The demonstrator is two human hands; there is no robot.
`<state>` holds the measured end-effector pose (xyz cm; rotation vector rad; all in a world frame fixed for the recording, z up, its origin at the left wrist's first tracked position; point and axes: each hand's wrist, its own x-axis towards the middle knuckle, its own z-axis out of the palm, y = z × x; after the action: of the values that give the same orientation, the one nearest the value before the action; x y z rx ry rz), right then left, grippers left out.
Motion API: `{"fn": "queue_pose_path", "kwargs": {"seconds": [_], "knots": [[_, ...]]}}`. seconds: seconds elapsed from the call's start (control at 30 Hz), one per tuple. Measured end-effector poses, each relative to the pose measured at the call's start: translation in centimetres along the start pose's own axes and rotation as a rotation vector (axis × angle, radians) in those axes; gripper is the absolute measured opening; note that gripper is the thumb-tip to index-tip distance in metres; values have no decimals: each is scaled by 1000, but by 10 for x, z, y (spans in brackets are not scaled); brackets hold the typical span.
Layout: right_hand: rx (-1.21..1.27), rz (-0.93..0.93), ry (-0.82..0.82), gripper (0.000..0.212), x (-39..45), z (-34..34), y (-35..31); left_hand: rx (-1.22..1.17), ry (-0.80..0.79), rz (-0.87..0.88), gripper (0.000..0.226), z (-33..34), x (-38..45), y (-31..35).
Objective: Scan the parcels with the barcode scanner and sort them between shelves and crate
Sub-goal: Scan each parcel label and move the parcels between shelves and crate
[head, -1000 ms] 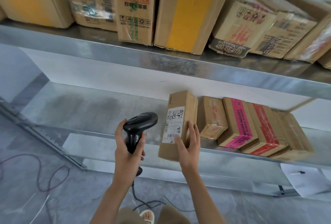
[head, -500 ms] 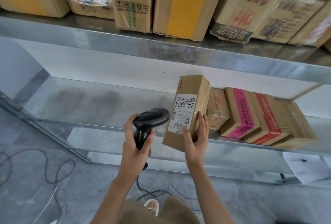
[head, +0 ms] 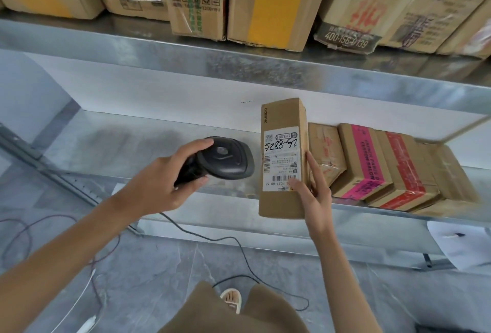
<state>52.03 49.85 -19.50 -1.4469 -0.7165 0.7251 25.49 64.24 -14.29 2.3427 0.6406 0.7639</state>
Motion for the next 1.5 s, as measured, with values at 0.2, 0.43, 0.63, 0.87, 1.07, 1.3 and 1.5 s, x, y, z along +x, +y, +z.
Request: {"fn": "queue_pose_path", "kwargs": {"seconds": [0.2,0.43,0.63,0.87,1.07,1.3,1.5], "knots": [[5,-7,-55,59,-6,-3,-6,223,-102,205,58,4,4,0],[10,1,-77,57,-10,-1,-11,269,-125,266,57,9,8,-1],[10,13,-79,57,-11,0,-10,308,-71,366,52,5,13,-2],[9,19,-85,57,-12,2,-11,334,-48,427,55,2,15,-6],[13,27,-91,57,-12,5,-9,335,-32,425,54,1,16,-9],[21,51,-83,58,-12,6,-8,316,-27,411,53,1,17,-13],[63,71,-25,59,-12,11,-1,108,35,147,60,16,2,-11]]}}
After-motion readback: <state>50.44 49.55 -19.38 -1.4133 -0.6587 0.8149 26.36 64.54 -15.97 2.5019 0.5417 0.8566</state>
